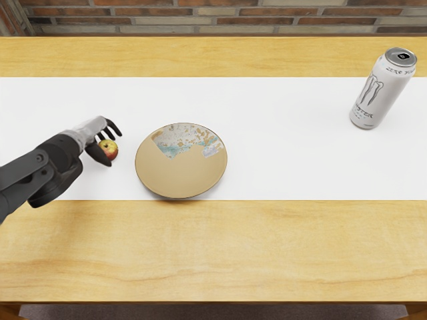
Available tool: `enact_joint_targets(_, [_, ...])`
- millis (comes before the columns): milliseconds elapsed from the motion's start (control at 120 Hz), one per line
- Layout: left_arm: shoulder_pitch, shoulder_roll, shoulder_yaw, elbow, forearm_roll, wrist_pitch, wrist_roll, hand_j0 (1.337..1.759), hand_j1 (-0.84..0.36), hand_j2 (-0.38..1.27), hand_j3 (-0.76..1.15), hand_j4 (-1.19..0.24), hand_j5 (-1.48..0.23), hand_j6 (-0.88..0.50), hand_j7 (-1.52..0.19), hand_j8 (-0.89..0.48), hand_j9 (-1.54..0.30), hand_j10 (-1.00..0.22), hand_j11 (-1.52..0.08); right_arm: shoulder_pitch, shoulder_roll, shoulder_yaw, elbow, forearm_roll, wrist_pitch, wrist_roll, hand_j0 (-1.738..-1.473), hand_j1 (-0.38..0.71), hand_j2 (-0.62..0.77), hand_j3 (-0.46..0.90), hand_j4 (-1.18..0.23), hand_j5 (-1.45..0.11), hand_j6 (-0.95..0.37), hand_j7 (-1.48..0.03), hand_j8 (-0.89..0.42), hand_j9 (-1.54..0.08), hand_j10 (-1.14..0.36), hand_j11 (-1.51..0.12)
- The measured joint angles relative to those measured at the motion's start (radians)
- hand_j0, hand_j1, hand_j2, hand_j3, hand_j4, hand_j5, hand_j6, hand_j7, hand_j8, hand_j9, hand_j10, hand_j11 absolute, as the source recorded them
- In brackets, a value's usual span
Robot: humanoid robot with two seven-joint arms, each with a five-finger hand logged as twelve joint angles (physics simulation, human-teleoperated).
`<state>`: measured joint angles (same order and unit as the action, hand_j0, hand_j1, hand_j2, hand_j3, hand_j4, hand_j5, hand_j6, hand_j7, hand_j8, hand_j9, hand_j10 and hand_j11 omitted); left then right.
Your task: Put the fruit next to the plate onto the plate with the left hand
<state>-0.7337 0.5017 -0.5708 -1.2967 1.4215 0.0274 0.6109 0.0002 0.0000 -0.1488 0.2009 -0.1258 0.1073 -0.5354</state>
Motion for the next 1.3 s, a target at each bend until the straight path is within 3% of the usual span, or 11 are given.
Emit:
enact_joint_targets(283, [0.001,-0.006,0.001,-0.001,0.002,0.003,0.0,1.656,-0.24,0.12,0.0,-0.53,-0.68,-0.53,-0.68,-0.48,-0.69,-0.53,-0.69,0.001,0.0,0.0,0.0,0.0,0.0,0.0,-1.658,-0.35,0.0,0.0,0.0,0.0,0.0,0.0,0.0,0.0,0.0,0.0])
enact_joint_targets(475, [-0.001,-0.003,0.016,-0.002,0.005,0.003,0.0,1.651,-0.26,0.07,0.0,-0.63,-0.8,-0.46,-0.82,-0.4,-0.84,-0.61,-0.84,0.002,0.0,0.0,0.0,0.0,-0.001,0.0,-1.658,-0.35,0.0,0.0,0.0,0.0,0.0,0.0,0.0,0.0,0.0,0.0])
enact_joint_targets(558, [0.0,0.0,0.018,-0.002,0.004,0.003,0.0,1.648,-0.26,0.12,0.0,-0.68,-0.85,-0.46,-0.88,-0.37,-0.91,-0.64,-0.91,0.002,0.0,0.0,0.0,0.0,0.0,0.0,-1.658,-0.35,0.0,0.0,0.0,0.0,0.0,0.0,0.0,0.0,0.0,0.0])
enact_joint_targets(583, [0.0,0.002,0.018,-0.002,0.004,0.004,-0.001,1.643,-0.26,0.17,-0.1,-0.7,-0.87,-0.46,-0.9,-0.36,-0.93,-0.65,-0.93,0.002,0.0,0.0,0.0,0.0,0.0,0.0,-1.658,-0.35,0.0,0.0,0.0,0.0,0.0,0.0,0.0,0.0,0.0,0.0])
enact_joint_targets(667, [0.0,0.003,0.019,-0.001,0.004,0.004,0.0,1.63,-0.28,0.19,-0.05,-0.74,-0.91,-0.44,-0.94,-0.35,-0.97,-0.65,-0.98,0.002,0.0,0.0,0.0,0.0,0.0,0.0,-1.658,-0.35,0.0,0.0,0.0,0.0,0.0,0.0,0.0,0.0,0.0,0.0])
enact_joint_targets(817, [0.002,-0.003,0.018,-0.001,0.001,0.004,-0.001,1.672,-0.27,0.09,0.05,-0.81,-0.98,-0.4,-1.02,-0.31,-1.06,-0.61,-1.08,0.003,0.0,0.0,0.0,0.0,-0.001,0.0,-1.658,-0.35,0.0,0.0,0.0,0.0,0.0,0.0,0.0,0.0,0.0,0.0])
enact_joint_targets(850, [0.001,-0.002,0.017,-0.003,0.0,0.004,-0.001,1.675,-0.28,0.17,-0.05,-0.82,-1.0,-0.39,-1.04,-0.32,-1.07,-0.62,-1.09,0.002,0.0,0.0,0.0,0.0,-0.001,0.0,-1.658,-0.35,0.0,0.0,0.0,0.0,0.0,0.0,0.0,0.0,0.0,0.0])
enact_joint_targets(875, [0.002,0.003,0.015,-0.007,-0.002,0.004,-0.001,1.662,-0.29,0.26,-0.21,-0.83,-1.01,-0.39,-1.05,-0.33,-1.08,-0.64,-1.1,0.003,0.0,0.0,0.0,0.0,-0.001,0.0,-1.658,-0.35,0.0,0.0,0.0,0.0,0.0,0.0,0.0,0.0,0.0,0.0])
enact_joint_targets(933, [0.002,0.008,0.009,-0.028,-0.01,0.003,-0.001,1.656,-0.32,0.39,-0.16,-0.84,-1.05,-0.38,-1.08,-0.33,-1.11,-0.66,-1.13,0.003,0.0,0.0,0.0,0.0,-0.001,0.0,-1.658,-0.35,0.0,0.0,0.0,0.0,0.0,0.0,0.0,0.0,0.0,0.0])
enact_joint_targets(1150, [-0.002,0.011,-0.031,-0.137,-0.036,0.0,-0.001,1.648,-0.35,0.39,-0.06,-0.83,-1.17,-0.3,-1.16,-0.28,-1.18,-0.63,-1.18,0.003,0.0,0.0,0.0,0.0,-0.001,0.0,-1.658,-0.35,0.0,0.0,0.0,0.0,0.0,0.0,0.0,0.0,0.0,0.0])
enact_joint_targets(1300, [-0.014,0.067,-0.054,-0.197,-0.061,-0.002,-0.001,1.646,-0.37,0.42,-0.03,-0.83,-1.2,-0.28,-1.18,-0.26,-1.2,-0.62,-1.19,0.005,0.0,0.0,0.0,0.0,-0.001,0.0,-1.658,-0.35,0.0,0.0,0.0,0.0,0.0,0.0,0.0,0.0,0.0,0.0])
